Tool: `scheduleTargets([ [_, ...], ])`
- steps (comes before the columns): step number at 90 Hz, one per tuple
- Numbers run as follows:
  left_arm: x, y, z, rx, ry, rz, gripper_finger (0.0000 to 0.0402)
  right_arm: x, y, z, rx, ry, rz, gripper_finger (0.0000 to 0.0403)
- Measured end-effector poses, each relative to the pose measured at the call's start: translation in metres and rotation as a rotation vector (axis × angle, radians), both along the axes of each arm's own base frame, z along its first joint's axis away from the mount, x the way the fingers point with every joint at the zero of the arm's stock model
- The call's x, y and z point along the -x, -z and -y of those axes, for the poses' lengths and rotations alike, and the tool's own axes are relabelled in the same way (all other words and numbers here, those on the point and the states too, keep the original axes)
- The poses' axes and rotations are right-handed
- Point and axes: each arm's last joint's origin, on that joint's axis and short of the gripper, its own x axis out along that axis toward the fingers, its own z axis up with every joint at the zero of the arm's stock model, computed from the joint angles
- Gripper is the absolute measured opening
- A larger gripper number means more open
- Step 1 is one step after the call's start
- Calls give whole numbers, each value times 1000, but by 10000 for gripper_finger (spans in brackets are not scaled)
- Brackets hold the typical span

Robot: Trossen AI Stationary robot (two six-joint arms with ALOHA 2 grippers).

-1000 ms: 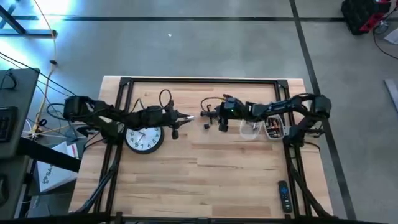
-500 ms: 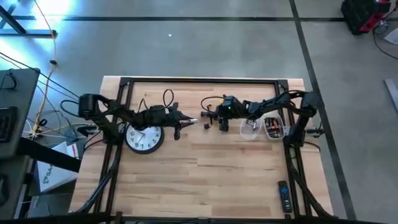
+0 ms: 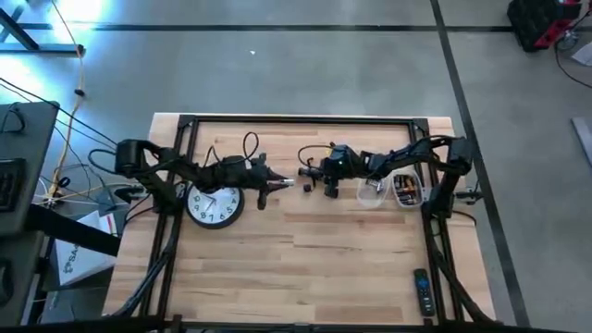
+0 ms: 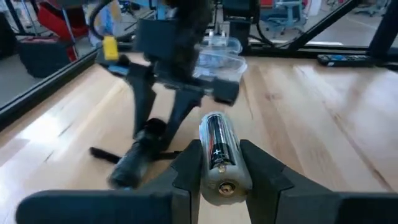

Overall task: Insert battery
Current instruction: Insert the white battery case into the black flashlight

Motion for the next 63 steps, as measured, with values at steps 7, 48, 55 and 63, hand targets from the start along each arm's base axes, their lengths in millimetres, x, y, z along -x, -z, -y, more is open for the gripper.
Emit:
scheduleTargets([
  [7, 4, -6, 1, -5, -6, -42, 64, -1, -18, -10, 22, -22, 45, 110],
  [48, 46, -77, 25, -108, 75, 45, 64, -2, -76, -91, 176, -88, 232, 110],
  [55, 49, -82, 31, -115, 101, 71, 64, -5, -80, -104, 205, -94, 289, 110],
  [63, 50, -85, 38, -135, 134, 85, 64, -6, -85, -113, 259, -74, 338, 110],
])
